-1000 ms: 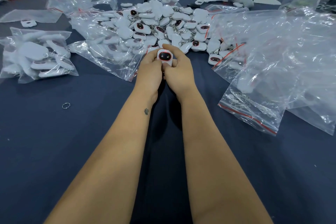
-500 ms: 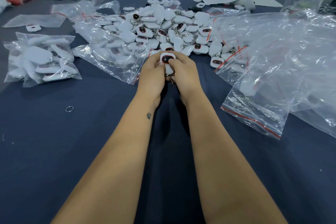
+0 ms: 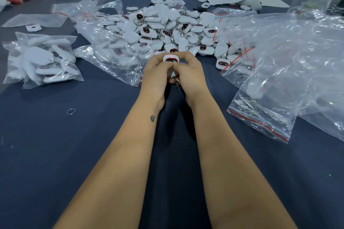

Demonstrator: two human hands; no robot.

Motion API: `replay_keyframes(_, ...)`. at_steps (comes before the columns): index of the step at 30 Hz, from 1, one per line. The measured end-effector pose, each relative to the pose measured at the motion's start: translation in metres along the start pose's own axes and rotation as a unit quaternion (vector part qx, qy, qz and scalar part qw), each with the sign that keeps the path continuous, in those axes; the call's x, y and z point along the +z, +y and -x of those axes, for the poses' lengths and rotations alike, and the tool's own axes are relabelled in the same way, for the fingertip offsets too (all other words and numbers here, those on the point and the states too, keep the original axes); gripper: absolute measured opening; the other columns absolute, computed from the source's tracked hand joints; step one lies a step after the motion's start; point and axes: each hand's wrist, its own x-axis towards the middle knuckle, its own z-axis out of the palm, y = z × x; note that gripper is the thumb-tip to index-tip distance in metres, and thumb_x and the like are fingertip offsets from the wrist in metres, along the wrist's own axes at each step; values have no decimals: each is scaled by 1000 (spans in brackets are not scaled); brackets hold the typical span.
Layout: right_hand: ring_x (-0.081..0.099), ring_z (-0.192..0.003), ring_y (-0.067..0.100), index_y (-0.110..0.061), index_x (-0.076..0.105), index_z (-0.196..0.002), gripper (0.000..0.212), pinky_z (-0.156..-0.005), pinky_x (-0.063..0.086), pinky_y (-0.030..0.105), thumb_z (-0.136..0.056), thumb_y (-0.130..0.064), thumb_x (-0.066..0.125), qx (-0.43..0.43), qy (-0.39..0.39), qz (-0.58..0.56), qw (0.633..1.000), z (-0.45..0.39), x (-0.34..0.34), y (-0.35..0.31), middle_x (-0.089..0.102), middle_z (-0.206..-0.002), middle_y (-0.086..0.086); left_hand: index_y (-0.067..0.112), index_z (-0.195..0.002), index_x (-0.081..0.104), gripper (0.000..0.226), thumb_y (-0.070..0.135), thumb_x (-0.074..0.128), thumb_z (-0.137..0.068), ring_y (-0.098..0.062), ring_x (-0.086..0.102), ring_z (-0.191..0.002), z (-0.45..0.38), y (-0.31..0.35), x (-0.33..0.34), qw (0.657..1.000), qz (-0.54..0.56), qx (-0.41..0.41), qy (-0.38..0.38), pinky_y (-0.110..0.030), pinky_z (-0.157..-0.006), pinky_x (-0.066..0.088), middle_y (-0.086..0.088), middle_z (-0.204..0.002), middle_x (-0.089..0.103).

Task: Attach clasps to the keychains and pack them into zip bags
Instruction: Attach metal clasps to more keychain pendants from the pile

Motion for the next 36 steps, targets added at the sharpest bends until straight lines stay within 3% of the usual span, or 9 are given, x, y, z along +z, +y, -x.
replay_keyframes(3, 60, -75, 17, -23, 62, -93, 25, -63, 51, 31, -94, -3, 47, -13, 18, 19, 1000, 0, 4, 1, 65, -83, 6, 11, -111, 65, 26, 3, 44, -97, -18, 63, -87, -2, -3, 0, 1000, -11, -2, 9, -24, -68, 51, -13, -104, 69)
replay_keyframes(6, 63, -82, 18, -29, 59, -88, 29, -81, 55, 42, -95, -4, 46, -18, 26, 38, 999, 1, 8, 2, 68, -86, 5, 9, -123, 60, 29, 6, 41, -102, -15, 65, -93, -3, -5, 0, 999, -36, 4, 15, -24, -79, 54, -13, -115, 69)
replay_keyframes(15, 63, -77, 12, -30, 58, -90, 30, -76, 52, 30, -95, -4, 46, -21, 21, 47, 998, 3, 9, -1, 68, -84, 1, 21, -104, 63, 22, 8, 46, -100, -10, 66, -87, -2, -4, 4, 997, -53, 7, 53, -31, -90, 54, 0, -97, 70)
replay_keyframes(19, 67, -89, 17, -20, 61, -104, 21, -81, 53, 31, -95, -8, 47, -7, 40, 33, 999, 3, 9, -1, 71, -96, 5, 20, -111, 64, 23, 12, 45, -100, -12, 67, -96, -1, -5, 5, 989, -129, 47, 49, -33, -94, 54, 0, -104, 71)
replay_keyframes(23, 63, -84, 12, -17, 56, -105, 11, -77, 52, 28, -99, -13, 48, -21, 73, -20, 997, 3, 10, -1, 67, -89, -3, 23, -133, 56, 37, 17, 39, -101, -13, 55, -119, 1, -4, 4, 938, -305, 160, 31, -34, -103, 44, 4, -128, 62)
replay_keyframes(25, 57, -74, 13, -18, 52, -102, 5, -71, 48, 32, -100, -14, 50, -34, 92, -35, 995, 2, 10, -1, 62, -82, -4, 18, -137, 53, 45, 8, 40, -95, -20, 45, -127, 0, -4, -1, 880, -410, 226, 74, -33, -105, 38, 0, -137, 55)
replay_keyframes(29, 43, -46, -1, -13, 52, -101, 3, -45, 38, 17, -99, -16, 53, -35, 132, -61, 989, 1, 7, -1, 54, -61, -14, 20, -134, 53, 55, 1, 44, -84, -30, 33, -131, -1, -1, -16, 762, -566, 254, 187, -37, -102, 29, 1, -148, 42)
replay_keyframes(32, 47, -44, -3, -8, 55, -111, 15, -44, 41, 14, -97, -15, 55, -4, 139, -110, 984, 0, 5, -3, 60, -55, -20, 27, -125, 59, 56, 0, 47, -77, -30, 36, -127, 2, 4, -20, 737, -573, 270, 237, -36, -93, 24, 8, -146, 43)
replay_keyframes(36, 58, -64, 9, -3, 61, -113, 18, -60, 50, 20, -96, -8, 58, 28, 125, -187, 974, 0, 3, -8, 65, -93, 2, 24, -129, 51, 60, 0, 53, -75, -31, 41, -121, -2, 8, -28, 748, -583, 205, 242, -38, -92, 31, -4, -137, 43)
